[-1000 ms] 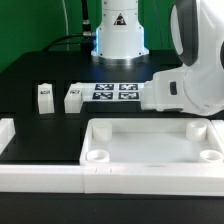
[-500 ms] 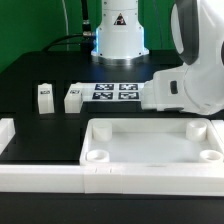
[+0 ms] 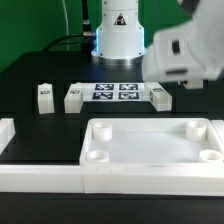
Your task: Assemble desk
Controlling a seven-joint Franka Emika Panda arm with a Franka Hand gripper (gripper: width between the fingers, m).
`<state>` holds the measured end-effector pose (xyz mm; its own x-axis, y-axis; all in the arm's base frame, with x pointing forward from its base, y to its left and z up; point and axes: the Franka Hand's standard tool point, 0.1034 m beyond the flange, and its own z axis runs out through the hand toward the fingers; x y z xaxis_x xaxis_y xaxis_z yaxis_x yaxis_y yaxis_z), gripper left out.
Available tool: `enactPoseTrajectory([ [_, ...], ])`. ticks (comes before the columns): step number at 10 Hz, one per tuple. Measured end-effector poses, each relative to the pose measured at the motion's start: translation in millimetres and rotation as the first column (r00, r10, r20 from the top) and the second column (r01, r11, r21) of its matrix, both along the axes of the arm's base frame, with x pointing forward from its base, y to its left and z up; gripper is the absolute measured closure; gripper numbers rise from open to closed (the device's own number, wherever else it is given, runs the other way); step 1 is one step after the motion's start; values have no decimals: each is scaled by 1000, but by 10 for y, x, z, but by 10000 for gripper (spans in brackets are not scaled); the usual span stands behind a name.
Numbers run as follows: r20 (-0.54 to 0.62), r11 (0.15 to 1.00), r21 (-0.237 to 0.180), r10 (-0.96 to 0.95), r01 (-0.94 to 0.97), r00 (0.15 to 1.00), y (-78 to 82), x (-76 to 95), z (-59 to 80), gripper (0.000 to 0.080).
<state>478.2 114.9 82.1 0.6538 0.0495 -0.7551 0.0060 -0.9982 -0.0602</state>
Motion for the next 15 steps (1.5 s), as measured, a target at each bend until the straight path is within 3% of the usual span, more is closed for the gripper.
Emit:
enactPoseTrajectory([
  [1,13,1000,0,1,-1,1000,-2,2,86,509],
  [4,35,1000,2,-2,2,999,7,34,22,509],
  [6,151,999,32,-3,-2,989,-4,270,24,509],
  [8,311,999,40,-19,7,950,-36,498,330,509],
  [9,353,999,42,-25,11,935,-46,537,385,509],
  [11,500,999,49,-42,20,865,-27,672,354,509],
  [13,652,998,54,-55,25,756,-42,664,363,509],
  [15,757,998,66,-63,19,650,-62,930,586,509],
])
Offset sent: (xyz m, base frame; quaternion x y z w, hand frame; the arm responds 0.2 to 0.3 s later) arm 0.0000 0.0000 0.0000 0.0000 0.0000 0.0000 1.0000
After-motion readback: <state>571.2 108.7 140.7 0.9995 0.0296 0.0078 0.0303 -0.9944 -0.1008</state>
